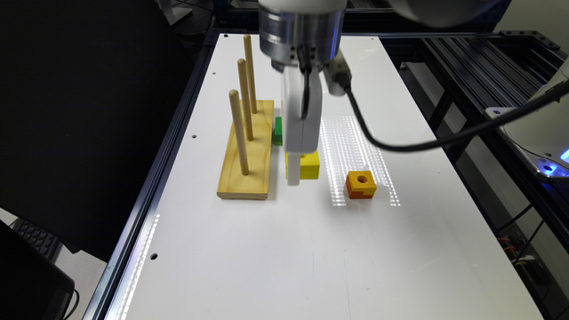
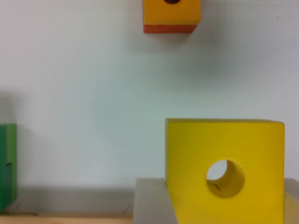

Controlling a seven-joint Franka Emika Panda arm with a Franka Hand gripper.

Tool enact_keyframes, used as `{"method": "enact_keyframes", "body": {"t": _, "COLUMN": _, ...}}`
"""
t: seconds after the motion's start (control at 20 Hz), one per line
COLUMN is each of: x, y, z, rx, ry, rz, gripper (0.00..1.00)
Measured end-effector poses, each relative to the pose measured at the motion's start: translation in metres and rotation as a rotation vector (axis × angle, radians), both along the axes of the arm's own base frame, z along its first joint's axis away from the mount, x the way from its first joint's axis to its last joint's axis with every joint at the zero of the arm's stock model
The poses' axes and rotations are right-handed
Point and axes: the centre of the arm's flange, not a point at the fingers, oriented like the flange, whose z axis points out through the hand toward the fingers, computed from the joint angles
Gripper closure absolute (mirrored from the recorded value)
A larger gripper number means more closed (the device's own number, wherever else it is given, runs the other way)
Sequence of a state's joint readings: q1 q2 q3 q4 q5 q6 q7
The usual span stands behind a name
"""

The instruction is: Pick up yellow block.

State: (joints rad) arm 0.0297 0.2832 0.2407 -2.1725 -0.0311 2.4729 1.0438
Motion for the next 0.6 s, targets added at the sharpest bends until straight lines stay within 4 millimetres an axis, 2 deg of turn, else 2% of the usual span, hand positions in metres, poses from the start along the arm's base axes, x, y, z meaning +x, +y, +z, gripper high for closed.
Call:
{"method": "enact_keyframes", "body": {"t": 0.15, "x": -0.003, "y": 0.001, "z": 0.021, "rx": -0.010, "ry": -0.001, "rz": 0.001, "gripper": 1.00}}
{"method": "enact_keyframes", "body": {"t": 0.45, "x": -0.004, "y": 0.002, "z": 0.030, "rx": -0.013, "ry": -0.006, "rz": 0.000, "gripper": 1.00}}
{"method": "enact_keyframes", "body": {"t": 0.6, "x": -0.007, "y": 0.002, "z": 0.055, "rx": -0.022, "ry": -0.015, "rz": -0.001, "gripper": 1.00}}
